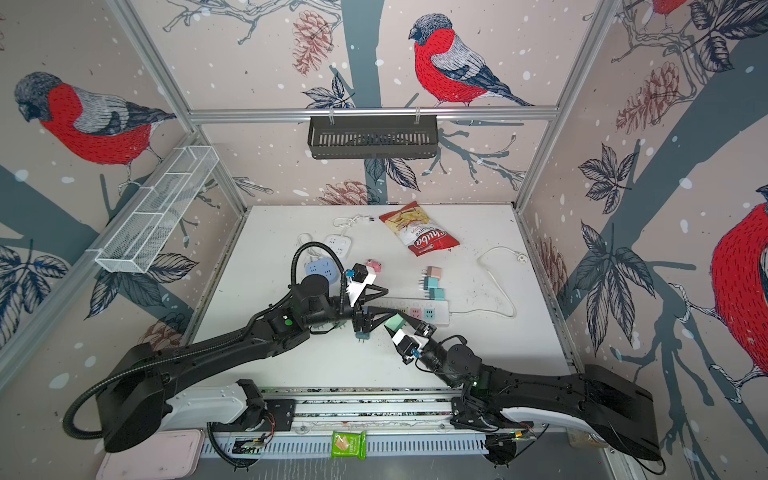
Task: Insert the plug
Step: 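Lift the green adapter toward the left gripper and close the left gripper on it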
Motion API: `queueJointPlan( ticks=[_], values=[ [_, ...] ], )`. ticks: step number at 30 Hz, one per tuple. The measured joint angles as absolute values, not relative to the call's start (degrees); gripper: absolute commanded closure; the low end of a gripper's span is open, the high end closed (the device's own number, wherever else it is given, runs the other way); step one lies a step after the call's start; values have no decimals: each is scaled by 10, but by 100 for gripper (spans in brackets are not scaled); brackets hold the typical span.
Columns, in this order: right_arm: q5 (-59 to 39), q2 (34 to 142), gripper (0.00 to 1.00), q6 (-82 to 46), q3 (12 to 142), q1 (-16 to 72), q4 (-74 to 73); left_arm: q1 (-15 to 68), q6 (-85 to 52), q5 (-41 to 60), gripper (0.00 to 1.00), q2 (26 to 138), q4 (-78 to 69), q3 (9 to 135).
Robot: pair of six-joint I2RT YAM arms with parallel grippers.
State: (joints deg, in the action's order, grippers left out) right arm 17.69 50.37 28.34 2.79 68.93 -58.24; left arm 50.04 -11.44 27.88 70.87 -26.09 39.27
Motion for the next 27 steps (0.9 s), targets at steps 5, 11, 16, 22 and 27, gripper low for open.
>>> queueJointPlan(
  ticks=[5, 11, 16, 22, 27],
  values=[
    [207, 511, 97, 302, 35, 692, -602, 504, -108, 285, 28, 715, -256, 398],
    [224, 505, 97, 332, 33, 689, -630, 507, -104, 289, 28, 719, -246, 403],
    [216, 503, 97, 363, 33, 687, -642, 515, -95, 295, 30, 725, -235, 410],
    [207, 510, 97, 378, 35, 685, -648, 519, -90, 298, 43, 732, -228, 419],
    [197, 522, 97, 382, 41, 684, -650, 520, -90, 301, 50, 732, -228, 420]
  ],
)
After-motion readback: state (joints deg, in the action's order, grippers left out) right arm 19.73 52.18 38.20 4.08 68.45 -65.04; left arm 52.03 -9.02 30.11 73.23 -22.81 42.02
